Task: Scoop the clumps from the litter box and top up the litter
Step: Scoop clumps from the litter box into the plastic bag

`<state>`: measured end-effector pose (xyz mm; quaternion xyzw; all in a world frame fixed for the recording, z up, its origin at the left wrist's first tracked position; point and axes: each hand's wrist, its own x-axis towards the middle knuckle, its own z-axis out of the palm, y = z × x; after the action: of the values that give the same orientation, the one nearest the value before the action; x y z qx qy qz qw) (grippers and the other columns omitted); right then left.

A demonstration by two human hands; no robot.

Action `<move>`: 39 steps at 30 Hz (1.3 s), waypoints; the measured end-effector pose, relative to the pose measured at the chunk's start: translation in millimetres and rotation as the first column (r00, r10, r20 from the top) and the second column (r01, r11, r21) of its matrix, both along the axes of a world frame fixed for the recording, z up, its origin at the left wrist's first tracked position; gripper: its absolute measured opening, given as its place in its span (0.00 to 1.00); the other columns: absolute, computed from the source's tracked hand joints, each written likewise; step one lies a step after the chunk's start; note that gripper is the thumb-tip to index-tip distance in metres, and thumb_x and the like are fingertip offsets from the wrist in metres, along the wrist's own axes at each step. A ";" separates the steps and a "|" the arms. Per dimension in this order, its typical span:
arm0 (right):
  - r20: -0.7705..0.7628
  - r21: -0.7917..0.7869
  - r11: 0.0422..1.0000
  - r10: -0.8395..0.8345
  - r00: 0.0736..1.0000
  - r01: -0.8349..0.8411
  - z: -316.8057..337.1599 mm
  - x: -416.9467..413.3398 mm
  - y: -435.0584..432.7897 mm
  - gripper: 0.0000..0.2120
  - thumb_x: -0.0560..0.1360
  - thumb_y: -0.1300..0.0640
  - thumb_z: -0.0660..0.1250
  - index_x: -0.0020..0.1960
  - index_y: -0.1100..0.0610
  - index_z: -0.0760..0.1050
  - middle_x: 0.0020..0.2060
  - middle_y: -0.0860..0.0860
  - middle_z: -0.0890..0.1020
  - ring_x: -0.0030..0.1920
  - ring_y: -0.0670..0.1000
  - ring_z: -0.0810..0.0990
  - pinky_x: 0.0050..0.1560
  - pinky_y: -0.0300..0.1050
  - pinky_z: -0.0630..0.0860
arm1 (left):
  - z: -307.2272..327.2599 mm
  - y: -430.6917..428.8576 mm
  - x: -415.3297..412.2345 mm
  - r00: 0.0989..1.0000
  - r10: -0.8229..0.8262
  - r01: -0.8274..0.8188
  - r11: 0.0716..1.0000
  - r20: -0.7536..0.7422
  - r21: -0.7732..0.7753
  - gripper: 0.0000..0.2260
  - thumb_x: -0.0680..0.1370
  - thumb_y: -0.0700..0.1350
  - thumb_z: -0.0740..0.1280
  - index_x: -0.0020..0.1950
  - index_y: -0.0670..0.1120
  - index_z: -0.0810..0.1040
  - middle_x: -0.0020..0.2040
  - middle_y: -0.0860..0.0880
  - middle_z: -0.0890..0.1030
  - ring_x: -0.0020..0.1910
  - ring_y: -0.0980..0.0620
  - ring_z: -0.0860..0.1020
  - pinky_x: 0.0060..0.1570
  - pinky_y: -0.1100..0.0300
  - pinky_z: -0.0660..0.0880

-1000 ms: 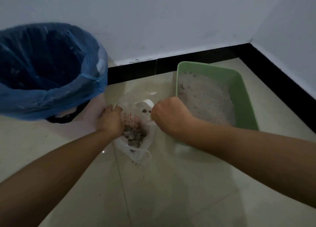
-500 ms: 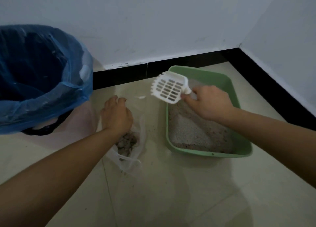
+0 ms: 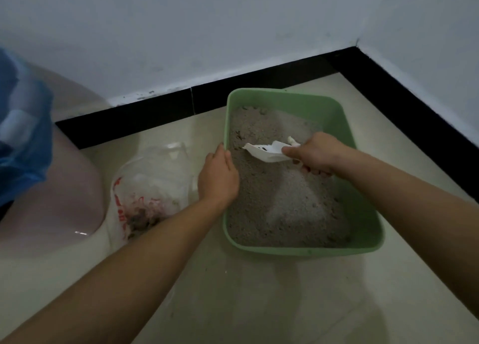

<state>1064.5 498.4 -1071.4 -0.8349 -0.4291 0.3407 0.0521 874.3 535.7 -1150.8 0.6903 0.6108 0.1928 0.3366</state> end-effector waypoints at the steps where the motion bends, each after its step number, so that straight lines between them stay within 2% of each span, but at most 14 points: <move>1: 0.000 -0.019 1.000 0.019 1.000 -0.019 2.2 1.4 5.0 0.22 0.79 0.42 0.64 0.48 0.63 0.80 0.30 0.52 0.79 0.25 0.49 0.71 0.26 0.40 0.69 | -2.4 -1.1 0.9 1.000 0.023 -0.023 1.000 0.010 0.018 0.19 0.85 0.49 0.49 0.72 0.44 0.67 0.62 0.41 0.74 0.59 0.43 0.74 0.53 0.58 0.66; 4: -0.026 -0.112 0.992 0.054 0.998 -0.057 13.4 4.2 25.0 0.23 0.80 0.43 0.63 0.50 0.64 0.80 0.31 0.52 0.76 0.26 0.48 0.68 0.27 0.40 0.66 | -9.1 -0.2 -0.3 0.998 0.030 -0.033 0.998 0.054 0.054 0.19 0.85 0.49 0.50 0.73 0.45 0.68 0.64 0.43 0.76 0.61 0.44 0.75 0.55 0.58 0.68; 7: -0.048 -0.176 0.981 0.073 0.996 -0.081 10.5 0.0 49.6 0.20 0.81 0.44 0.62 0.48 0.63 0.79 0.30 0.51 0.73 0.26 0.47 0.66 0.27 0.39 0.63 | -15.4 2.3 -1.3 0.990 0.035 -0.044 0.997 0.136 0.065 0.18 0.84 0.50 0.50 0.70 0.48 0.71 0.58 0.46 0.79 0.56 0.45 0.77 0.53 0.54 0.74; 11: 0.126 -0.082 0.985 0.161 0.979 -0.151 -18.9 -21.9 67.3 0.20 0.81 0.44 0.61 0.43 0.61 0.74 0.34 0.53 0.74 0.30 0.50 0.72 0.30 0.42 0.69 | -20.6 3.9 -0.4 0.986 0.045 -0.058 0.995 0.161 0.078 0.16 0.84 0.50 0.51 0.65 0.49 0.74 0.48 0.48 0.80 0.47 0.47 0.77 0.45 0.53 0.73; 15: 0.276 -0.017 0.974 0.223 0.935 -0.227 -42.8 -23.3 57.9 0.20 0.83 0.43 0.54 0.55 0.58 0.77 0.46 0.56 0.77 0.45 0.56 0.75 0.44 0.47 0.72 | -23.0 4.7 -0.3 0.983 0.038 -0.053 0.995 0.178 0.081 0.16 0.84 0.50 0.51 0.66 0.49 0.73 0.49 0.50 0.80 0.47 0.49 0.77 0.46 0.53 0.74; 17: 0.286 0.037 0.982 0.169 0.943 -0.188 -51.2 -22.0 51.7 0.19 0.84 0.46 0.53 0.57 0.57 0.76 0.54 0.60 0.79 0.44 0.57 0.74 0.42 0.47 0.69 | -22.6 3.9 -0.3 0.981 0.046 -0.060 0.996 0.190 0.073 0.16 0.84 0.50 0.52 0.66 0.49 0.74 0.49 0.49 0.80 0.47 0.49 0.77 0.47 0.54 0.74; 18: 0.288 0.086 0.981 0.142 0.947 -0.173 -58.1 -23.2 48.9 0.17 0.84 0.49 0.51 0.65 0.55 0.73 0.57 0.60 0.78 0.45 0.58 0.75 0.40 0.47 0.68 | -21.4 3.5 -0.2 0.980 0.050 -0.065 0.996 0.195 0.067 0.16 0.84 0.50 0.52 0.65 0.49 0.74 0.50 0.49 0.80 0.47 0.50 0.76 0.47 0.54 0.73; 20: 0.284 0.158 0.977 0.092 0.954 -0.141 -77.4 -26.7 42.3 0.18 0.85 0.51 0.50 0.72 0.49 0.68 0.53 0.58 0.78 0.46 0.59 0.79 0.37 0.46 0.68 | -20.3 3.5 -0.7 0.978 0.055 -0.068 0.996 0.201 0.059 0.15 0.84 0.50 0.52 0.64 0.49 0.75 0.50 0.49 0.80 0.48 0.50 0.77 0.47 0.55 0.73; 22: 0.235 0.166 0.983 0.033 0.972 -0.073 -82.4 -29.1 35.9 0.21 0.84 0.43 0.51 0.63 0.53 0.76 0.43 0.55 0.78 0.38 0.53 0.77 0.34 0.44 0.68 | -19.3 2.7 -1.4 0.979 0.052 -0.063 0.997 0.196 0.049 0.15 0.84 0.50 0.52 0.64 0.49 0.75 0.50 0.50 0.81 0.48 0.50 0.77 0.46 0.57 0.71; 24: 0.174 0.229 0.973 -0.009 0.985 -0.032 -92.4 -25.2 33.2 0.24 0.82 0.39 0.53 0.52 0.57 0.79 0.39 0.55 0.78 0.38 0.55 0.77 0.36 0.46 0.70 | -18.3 2.9 -1.5 0.985 0.043 -0.052 0.997 0.168 0.051 0.16 0.84 0.50 0.51 0.66 0.49 0.74 0.53 0.50 0.81 0.50 0.50 0.77 0.46 0.59 0.69; 28: 0.090 0.304 0.953 -0.051 0.995 0.021 -94.5 -16.7 17.7 0.26 0.80 0.36 0.54 0.37 0.56 0.72 0.32 0.52 0.75 0.32 0.51 0.75 0.30 0.43 0.65 | -11.4 -0.2 -1.0 0.991 0.050 -0.055 0.998 0.124 0.042 0.18 0.85 0.49 0.51 0.71 0.46 0.70 0.62 0.47 0.79 0.59 0.49 0.75 0.52 0.63 0.65; 32: 0.102 0.408 0.913 -0.075 0.992 0.027 -92.5 -9.3 -6.2 0.25 0.80 0.36 0.55 0.36 0.55 0.68 0.29 0.50 0.73 0.30 0.49 0.71 0.29 0.44 0.62 | -11.1 1.6 -1.4 0.993 0.058 -0.062 0.997 0.099 0.038 0.20 0.85 0.50 0.51 0.75 0.46 0.66 0.70 0.47 0.73 0.68 0.48 0.71 0.61 0.62 0.64; 35: 0.169 0.468 0.883 -0.048 0.984 -0.038 -84.1 -0.2 -26.0 0.23 0.80 0.36 0.55 0.36 0.52 0.65 0.28 0.49 0.71 0.30 0.51 0.72 0.30 0.46 0.60 | -10.3 2.1 -0.9 0.996 0.053 -0.058 0.996 0.077 0.062 0.19 0.85 0.48 0.51 0.73 0.45 0.68 0.66 0.45 0.76 0.64 0.46 0.74 0.53 0.64 0.63; 39: 0.231 0.486 0.871 -0.049 0.972 -0.071 -72.7 7.8 -51.8 0.20 0.80 0.35 0.53 0.38 0.49 0.63 0.28 0.47 0.69 0.33 0.54 0.70 0.35 0.46 0.61 | -12.2 3.8 -3.0 0.999 0.030 -0.033 0.996 0.043 0.077 0.18 0.85 0.50 0.50 0.71 0.47 0.70 0.61 0.44 0.79 0.58 0.41 0.76 0.56 0.54 0.71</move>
<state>1072.4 446.7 -1144.0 -0.8262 -0.5093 0.1193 0.2090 871.4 539.5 -1163.1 0.6891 0.6063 0.2359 0.3191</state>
